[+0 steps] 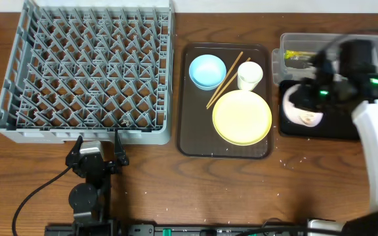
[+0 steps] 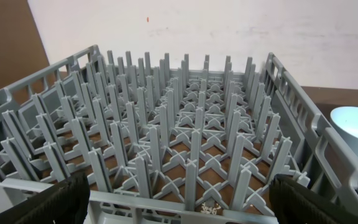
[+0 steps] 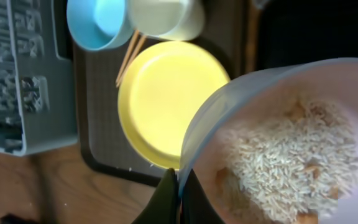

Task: Sort waste into correct bins and load items into the dishwasher
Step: 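Tip rice bowl with right gripper to dump rice onto black tray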

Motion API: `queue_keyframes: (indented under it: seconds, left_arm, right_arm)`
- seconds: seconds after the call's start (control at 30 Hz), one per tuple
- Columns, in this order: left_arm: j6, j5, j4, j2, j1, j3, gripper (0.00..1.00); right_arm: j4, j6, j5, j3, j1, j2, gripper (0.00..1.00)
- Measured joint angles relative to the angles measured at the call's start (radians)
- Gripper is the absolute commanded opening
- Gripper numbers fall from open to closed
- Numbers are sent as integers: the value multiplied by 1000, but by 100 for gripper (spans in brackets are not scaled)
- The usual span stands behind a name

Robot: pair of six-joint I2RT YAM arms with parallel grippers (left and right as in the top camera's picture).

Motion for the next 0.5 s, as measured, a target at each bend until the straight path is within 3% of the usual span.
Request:
queue_keyframes:
  seconds: [0.23,0.5]
  left_arm:
    - [0,0,0,0,0,0,94]
    - [0,0,0,0,0,0,94]
  right_arm:
    - [245,-67,-262,-216,-299,1,1]
    - [549,-81,-544,-404,-444,66,1]
